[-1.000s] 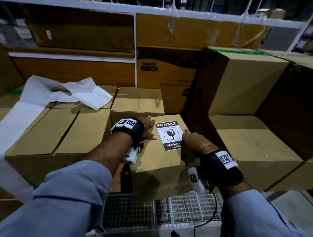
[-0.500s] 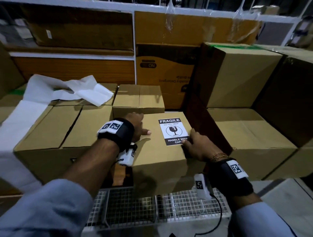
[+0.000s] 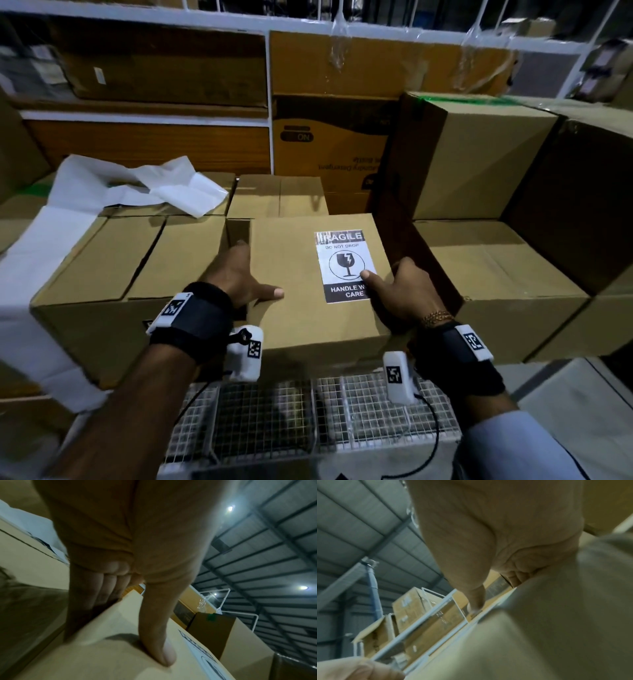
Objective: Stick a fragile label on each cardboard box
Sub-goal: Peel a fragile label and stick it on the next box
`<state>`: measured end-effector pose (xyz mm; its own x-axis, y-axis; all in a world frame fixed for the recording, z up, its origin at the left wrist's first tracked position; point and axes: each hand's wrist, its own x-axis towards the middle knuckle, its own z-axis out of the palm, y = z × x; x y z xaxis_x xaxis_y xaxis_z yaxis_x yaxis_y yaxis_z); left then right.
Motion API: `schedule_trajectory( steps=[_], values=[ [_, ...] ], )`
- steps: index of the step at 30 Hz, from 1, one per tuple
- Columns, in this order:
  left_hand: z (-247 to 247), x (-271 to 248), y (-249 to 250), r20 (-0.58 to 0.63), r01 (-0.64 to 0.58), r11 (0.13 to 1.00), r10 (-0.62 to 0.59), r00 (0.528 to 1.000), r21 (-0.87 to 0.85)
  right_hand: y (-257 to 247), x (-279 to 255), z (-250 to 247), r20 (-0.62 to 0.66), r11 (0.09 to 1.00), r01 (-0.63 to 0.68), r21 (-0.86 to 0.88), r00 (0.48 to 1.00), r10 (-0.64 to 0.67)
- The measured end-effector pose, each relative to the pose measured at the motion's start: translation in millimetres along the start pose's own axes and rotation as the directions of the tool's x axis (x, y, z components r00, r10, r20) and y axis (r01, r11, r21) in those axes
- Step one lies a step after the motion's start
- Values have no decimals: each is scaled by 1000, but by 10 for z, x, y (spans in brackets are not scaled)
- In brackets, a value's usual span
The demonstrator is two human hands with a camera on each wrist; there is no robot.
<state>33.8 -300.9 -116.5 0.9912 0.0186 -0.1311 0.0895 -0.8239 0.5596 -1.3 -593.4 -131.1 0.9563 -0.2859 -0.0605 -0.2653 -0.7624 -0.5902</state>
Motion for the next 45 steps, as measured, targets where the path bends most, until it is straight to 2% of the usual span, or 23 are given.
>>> schedule_trajectory(
  steps=[3,7,11,15,21,24,26,28,30,34,36,38,40,45],
  values=[
    [-41,-233,-16,-47,3,993,-8,999,-114,3,-111,-67,-15,994,93,55,996,-93],
    [-55,-446,-51,-173,8,993,-28,985,-117,20,-219,-49,-46,972,213,96,977,-210],
    [-24,-610,-191,-214,6,994,-30,976,-110,123,-296,55,-39,960,228,164,974,-225],
    [72,-692,-331,-274,-21,992,-15,962,-125,182,-336,214,22,957,213,196,975,-221],
    [462,-810,-606,-301,-13,987,-36,953,-159,429,-278,640,32,954,203,222,976,-215],
    [670,-820,-812,-382,-33,997,5,924,-67,514,-245,861,44,956,188,226,978,-202],
    [762,-804,-889,-455,4,992,53,889,123,544,-229,1037,33,953,168,252,983,-182],
    [787,-772,-928,-514,62,973,62,855,221,588,-176,1242,16,948,162,274,985,-173],
    [780,-739,-944,-556,81,972,57,829,221,619,-130,1425,-1,948,149,282,988,-155],
    [717,-667,-966,-614,-11,984,121,780,180,585,-134,1636,-15,962,133,240,991,-133],
    [673,-599,-994,-595,-36,971,175,785,238,568,-124,1671,-23,964,132,230,991,-131],
    [630,-528,-1036,-547,-52,955,211,810,292,574,-99,1687,-11,963,116,243,993,-117],
    [579,-485,-1070,-514,-63,949,222,829,308,601,-70,1699,-3,963,118,241,993,-121],
    [460,-459,-1087,-496,-42,933,228,838,358,580,-43,1662,21,966,118,231,992,-126]
  ],
)
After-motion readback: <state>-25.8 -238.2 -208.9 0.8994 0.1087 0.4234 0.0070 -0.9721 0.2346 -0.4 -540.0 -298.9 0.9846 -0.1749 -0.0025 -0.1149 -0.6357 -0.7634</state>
